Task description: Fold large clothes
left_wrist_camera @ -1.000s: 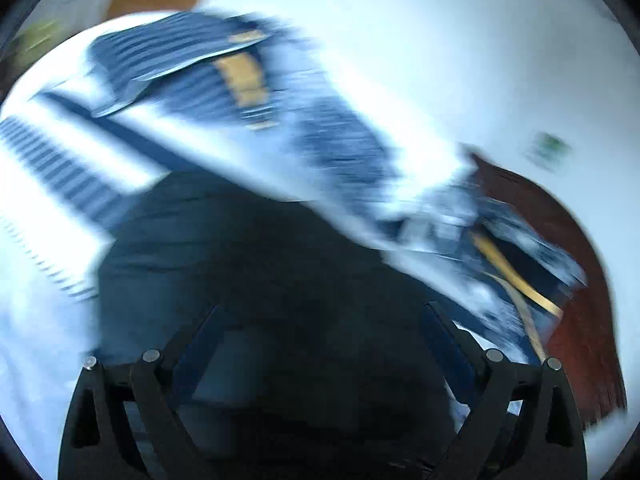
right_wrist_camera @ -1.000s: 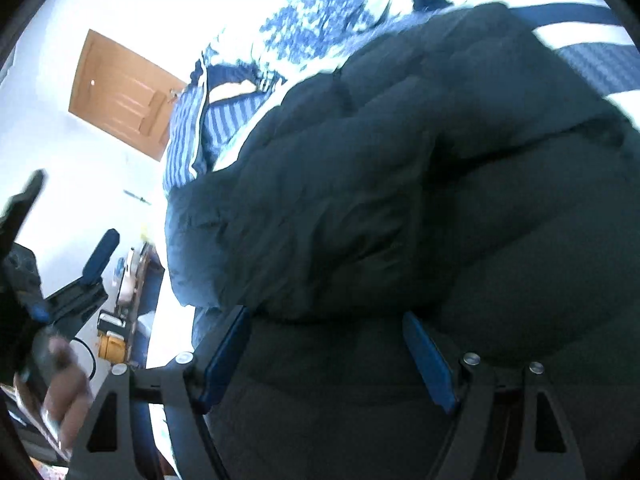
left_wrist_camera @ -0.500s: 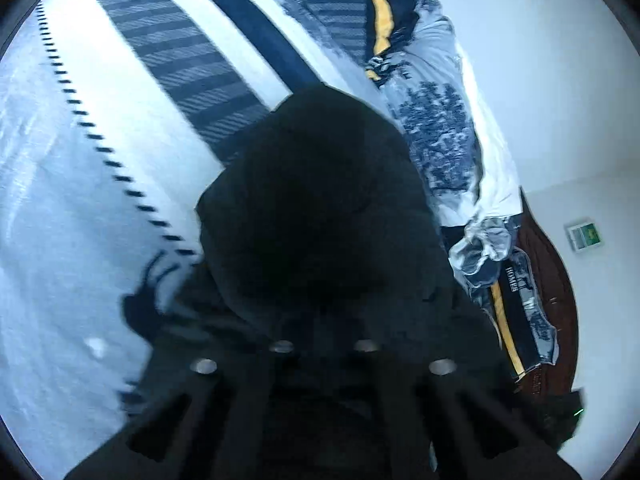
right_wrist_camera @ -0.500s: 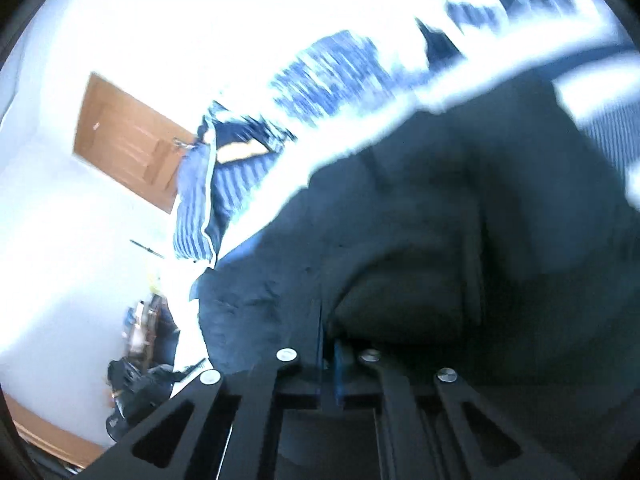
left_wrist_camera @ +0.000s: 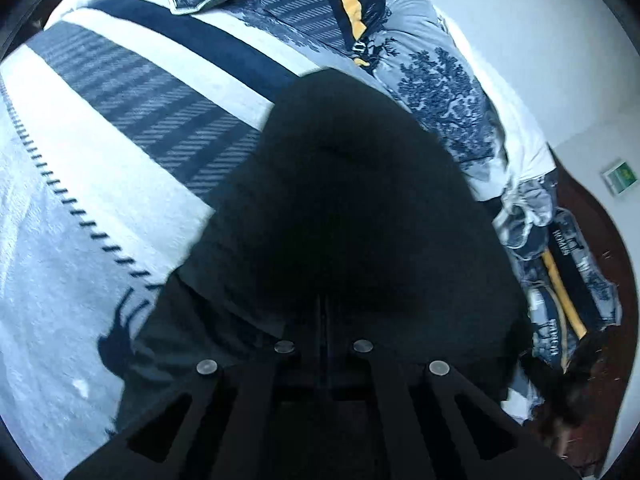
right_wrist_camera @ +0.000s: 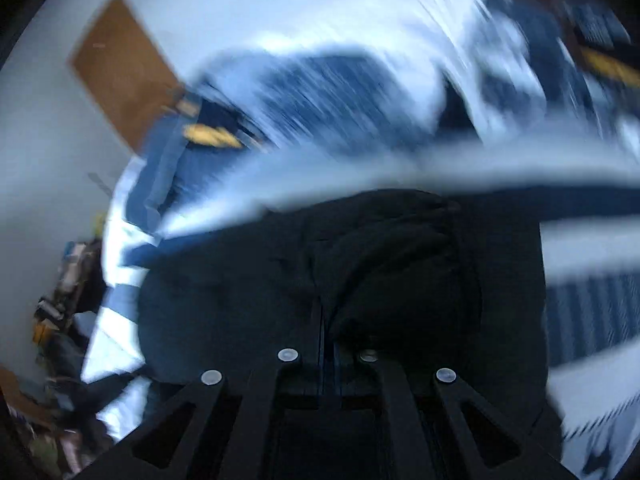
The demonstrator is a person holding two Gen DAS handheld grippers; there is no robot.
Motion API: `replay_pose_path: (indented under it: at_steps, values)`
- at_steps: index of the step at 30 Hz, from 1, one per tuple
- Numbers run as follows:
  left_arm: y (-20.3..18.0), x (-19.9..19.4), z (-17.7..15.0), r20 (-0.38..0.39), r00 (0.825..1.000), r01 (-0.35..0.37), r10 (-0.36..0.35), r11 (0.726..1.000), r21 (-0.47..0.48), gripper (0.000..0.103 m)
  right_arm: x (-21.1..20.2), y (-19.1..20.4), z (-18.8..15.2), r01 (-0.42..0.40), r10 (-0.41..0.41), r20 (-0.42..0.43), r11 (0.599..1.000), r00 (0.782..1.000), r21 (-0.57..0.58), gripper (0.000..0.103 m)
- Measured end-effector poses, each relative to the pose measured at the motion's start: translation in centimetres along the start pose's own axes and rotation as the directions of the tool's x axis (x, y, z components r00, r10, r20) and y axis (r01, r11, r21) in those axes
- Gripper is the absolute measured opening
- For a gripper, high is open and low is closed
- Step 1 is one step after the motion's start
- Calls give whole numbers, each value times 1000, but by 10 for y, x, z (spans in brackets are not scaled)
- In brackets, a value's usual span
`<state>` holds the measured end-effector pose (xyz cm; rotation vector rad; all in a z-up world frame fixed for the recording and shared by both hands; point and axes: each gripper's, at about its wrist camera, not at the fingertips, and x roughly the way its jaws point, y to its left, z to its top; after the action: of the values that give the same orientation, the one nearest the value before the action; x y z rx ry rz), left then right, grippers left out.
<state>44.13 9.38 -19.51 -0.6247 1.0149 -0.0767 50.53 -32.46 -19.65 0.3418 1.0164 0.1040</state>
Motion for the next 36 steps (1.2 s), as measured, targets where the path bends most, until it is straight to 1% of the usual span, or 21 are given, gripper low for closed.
replay_pose_path:
  at_steps: [1,2,4,5,6,8,10,11,13,14,15,18,20,22,24,25,26,27,30,32,36]
  values:
    - [-1,1,1,-4,1000,-7,7,1000,7,4,16,-12,-9,10,-9,-36,1000,999,23,5]
    - [0,1,2,-4,1000,-7,7,1000,12,7,23,-22,-14,-17,20,-50,998,999,65,7]
    - [1,0,3,20,1000,-7,7,1000,14,22,20,-33,-16,-80,86,-36,986,996,149,10]
    - [1,-4,5,47,999,-13,12,1000,12,41,10,-39,-18,-127,131,-8,972,991,196,17]
    - [2,-7,7,74,997,-22,21,1000,12,60,2,-42,-20,-150,149,22,964,989,218,40]
    - [-4,-11,9,131,987,-99,94,994,36,64,-12,-46,-21,-153,136,83,957,987,247,82]
    - [-16,-5,9,154,968,-217,198,969,121,64,-12,-52,-15,-122,106,78,960,991,250,81]
    - [-22,2,8,158,958,-264,240,952,156,64,-7,-53,-7,-92,79,66,966,995,243,77]
    - [-23,15,6,150,945,-316,290,928,196,64,2,-57,7,-52,41,50,969,998,241,58]
    - [-23,27,6,129,940,-336,315,918,210,64,4,-61,12,-44,37,35,968,999,249,35]
    - [-21,34,7,113,937,-348,331,912,215,64,2,-64,13,-57,48,39,965,998,257,22]
    - [-15,54,3,87,927,-374,364,896,241,65,3,-66,6,73,-80,30,976,996,203,19]
    - [-16,47,2,99,927,-374,361,895,242,64,24,-64,2,115,-112,-31,979,993,170,19]
    - [-20,28,3,124,937,-347,326,907,239,64,17,-64,-2,99,-95,-31,979,995,175,20]
    - [-26,-11,-1,212,937,-326,279,915,236,64,-21,-63,-10,-3,-4,33,977,999,211,26]
    - [-28,-25,-5,235,935,-321,267,918,234,64,-42,-63,-17,-53,38,73,975,997,216,34]
    - [-30,-43,-12,258,933,-311,250,921,233,65,-67,-63,-29,-75,51,109,972,993,223,65]
    - [-30,-64,-24,284,932,-297,227,926,235,69,-93,-63,-44,-83,52,141,971,989,223,86]
    - [-26,-121,-77,355,915,-288,193,927,240,75,-157,-58,-91,-149,119,164,972,979,182,86]
    - [-19,-157,-126,370,907,-295,199,928,226,76,-203,-58,-140,-165,134,178,971,975,172,86]
    - [-18,-216,-206,339,918,-284,207,938,196,77,-263,-52,-221,-120,98,169,985,981,125,86]
